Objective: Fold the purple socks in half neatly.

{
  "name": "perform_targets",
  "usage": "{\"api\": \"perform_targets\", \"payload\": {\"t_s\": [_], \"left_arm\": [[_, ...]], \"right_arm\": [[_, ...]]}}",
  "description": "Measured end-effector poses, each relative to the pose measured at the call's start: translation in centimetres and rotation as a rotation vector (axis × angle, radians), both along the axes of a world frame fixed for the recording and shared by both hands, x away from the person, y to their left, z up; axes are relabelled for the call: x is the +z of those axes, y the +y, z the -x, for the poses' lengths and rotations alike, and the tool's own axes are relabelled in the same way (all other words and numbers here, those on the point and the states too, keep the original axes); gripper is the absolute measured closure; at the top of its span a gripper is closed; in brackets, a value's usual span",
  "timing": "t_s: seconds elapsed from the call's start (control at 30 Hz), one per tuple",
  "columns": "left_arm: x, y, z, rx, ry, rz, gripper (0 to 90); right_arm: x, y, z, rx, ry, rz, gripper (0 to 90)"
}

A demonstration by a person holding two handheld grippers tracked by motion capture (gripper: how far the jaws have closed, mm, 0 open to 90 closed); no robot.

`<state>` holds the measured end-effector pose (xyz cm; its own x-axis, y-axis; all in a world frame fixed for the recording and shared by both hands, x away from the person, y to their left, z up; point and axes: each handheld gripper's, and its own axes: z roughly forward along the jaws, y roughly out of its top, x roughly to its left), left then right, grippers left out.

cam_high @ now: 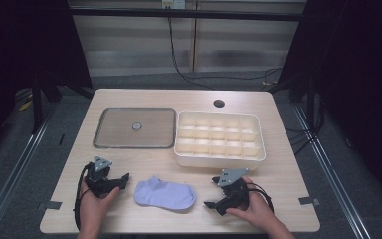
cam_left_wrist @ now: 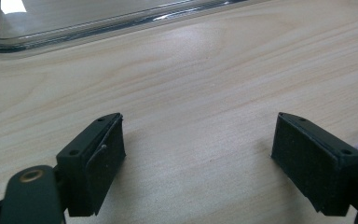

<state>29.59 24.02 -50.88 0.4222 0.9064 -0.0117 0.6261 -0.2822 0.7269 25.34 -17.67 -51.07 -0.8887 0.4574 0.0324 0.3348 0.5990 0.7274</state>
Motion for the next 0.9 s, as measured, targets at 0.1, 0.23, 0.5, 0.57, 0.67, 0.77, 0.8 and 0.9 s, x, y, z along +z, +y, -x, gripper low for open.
{"api": "perform_targets", "payload": {"t_s": [0.1, 0.23, 0.5, 0.57, 0.67, 0.77, 0.8, 0.9], "left_arm": [[0.00, 0.01, -0.01, -0.001, 0.000, 0.000, 16.5], [0.00, 0.00, -0.01, -0.001, 0.000, -0.001, 16.2], [0.01, 0.04, -0.02, -0.005, 0.001, -0.003, 15.9], [0.01, 0.01, -0.01, -0.002, 0.000, -0.001, 15.9], [0.00, -0.02, 0.03, 0.000, 0.001, 0.002, 16.1], [0.02, -0.08, 0.08, 0.001, 0.003, 0.002, 16.8], [0.07, -0.10, 0.10, -0.001, 0.004, 0.001, 17.2], [0.38, -0.25, 0.16, -0.015, 0.024, 0.006, 22.7]], "right_arm": [[0.00, 0.00, 0.01, -0.001, 0.002, -0.001, 12.0], [0.00, 0.00, 0.01, -0.001, 0.002, -0.001, 12.0], [0.00, 0.00, 0.01, 0.000, 0.001, -0.001, 12.0], [0.00, 0.00, 0.01, -0.001, 0.002, -0.001, 12.0], [0.00, -0.02, -0.03, 0.000, -0.001, -0.002, 12.3], [0.02, -0.06, -0.05, -0.014, 0.002, -0.001, 13.3], [0.03, -0.07, -0.04, -0.018, 0.002, -0.002, 13.7], [0.04, -0.07, 0.00, -0.022, 0.002, -0.003, 14.3]]}}
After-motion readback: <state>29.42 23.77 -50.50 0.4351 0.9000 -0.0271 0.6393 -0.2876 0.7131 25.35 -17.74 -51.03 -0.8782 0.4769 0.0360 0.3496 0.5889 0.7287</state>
